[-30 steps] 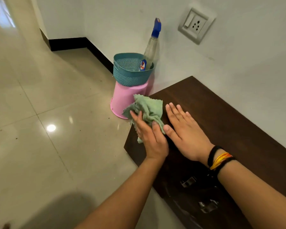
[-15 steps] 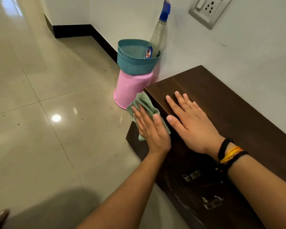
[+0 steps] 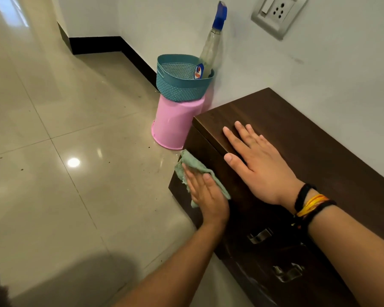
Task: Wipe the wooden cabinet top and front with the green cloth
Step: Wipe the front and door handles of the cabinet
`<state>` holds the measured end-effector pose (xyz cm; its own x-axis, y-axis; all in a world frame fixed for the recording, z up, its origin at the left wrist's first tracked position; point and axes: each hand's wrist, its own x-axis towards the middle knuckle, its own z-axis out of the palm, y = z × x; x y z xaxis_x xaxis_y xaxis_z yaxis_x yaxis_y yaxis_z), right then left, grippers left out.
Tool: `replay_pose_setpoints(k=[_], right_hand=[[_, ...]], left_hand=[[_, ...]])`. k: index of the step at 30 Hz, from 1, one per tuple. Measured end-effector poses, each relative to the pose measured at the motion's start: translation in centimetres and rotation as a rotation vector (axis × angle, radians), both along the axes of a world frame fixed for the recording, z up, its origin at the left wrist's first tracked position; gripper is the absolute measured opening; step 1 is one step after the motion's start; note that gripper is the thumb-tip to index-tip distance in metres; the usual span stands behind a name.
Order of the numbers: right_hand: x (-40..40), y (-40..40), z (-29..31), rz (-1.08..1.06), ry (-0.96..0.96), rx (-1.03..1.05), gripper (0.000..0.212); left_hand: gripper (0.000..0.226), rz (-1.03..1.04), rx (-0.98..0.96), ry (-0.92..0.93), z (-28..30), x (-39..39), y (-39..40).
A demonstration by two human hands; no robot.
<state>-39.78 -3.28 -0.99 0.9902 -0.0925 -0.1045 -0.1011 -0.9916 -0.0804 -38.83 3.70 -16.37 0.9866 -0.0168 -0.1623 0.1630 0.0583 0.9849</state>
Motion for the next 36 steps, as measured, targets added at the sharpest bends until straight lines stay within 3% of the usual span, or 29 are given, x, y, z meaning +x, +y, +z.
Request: replay_pose_setpoints(k=[3,8,12,13,17,18,22,24,26,29,32,34,36], right_hand=[[0.5,-0.1,0.1,-0.001,-0.007,-0.004,0.059],[0.3,0.3,-0.1,-0.005,-0.006,-0.022,0.060],[0.5,0.4,0.1,-0.003,-0.009,-0.030,0.066],[0.6,0.3,0.1,0.004,-0.007,-0.043,0.070],[0.5,0.3,0.0,0.002,0.019,-0.047,0.074],[0.4,0.3,0.0,0.001,0.023,-0.045,0.073],[0.6,0.4,0.3,0.001,0.012,-0.052,0.073],[0.6,0.4,0.2,0.002,0.012,-0.055,0.073],[0.7,0.4,0.2,0.001,0.005,-0.065,0.074],[0.7,0.8,0.1,-0.010,-0.001,-0.088,0.073],[0.4,1.4,-0.2,0.004,-0.019,-0.156,0.072],[0.4,1.6,-0.3,0.067,-0.040,-0.177,0.071],[0.4,1.7,-0.4,0.150,-0.045,-0.178,0.070]], left_hand=[[0.056,0.033,0.034,-0.220,1.3,2.3,-0.3],[0.060,0.053,-0.016,0.051,-1.1,1.3,0.0],[0.056,0.043,0.030,-0.288,1.5,0.7,-0.5],[0.055,0.058,0.032,-0.281,0.9,2.5,-0.2],[0.055,0.065,-0.053,0.263,-3.0,3.5,0.7],[0.057,0.036,-0.032,0.245,-2.4,2.2,0.4],[0.055,0.063,0.027,-0.173,-0.3,2.0,-0.2],[0.051,0.064,0.054,-0.146,-1.4,4.3,0.5],[0.052,0.084,0.005,0.042,-3.8,5.3,0.9],[0.053,0.013,-0.036,0.231,-7.1,1.0,1.1],[0.058,-0.116,0.043,0.091,-7.5,-4.7,0.3],[0.061,-0.038,0.052,-0.054,-6.3,-3.7,-0.8],[0.059,0.068,0.027,-0.068,-5.7,-0.3,-0.9]])
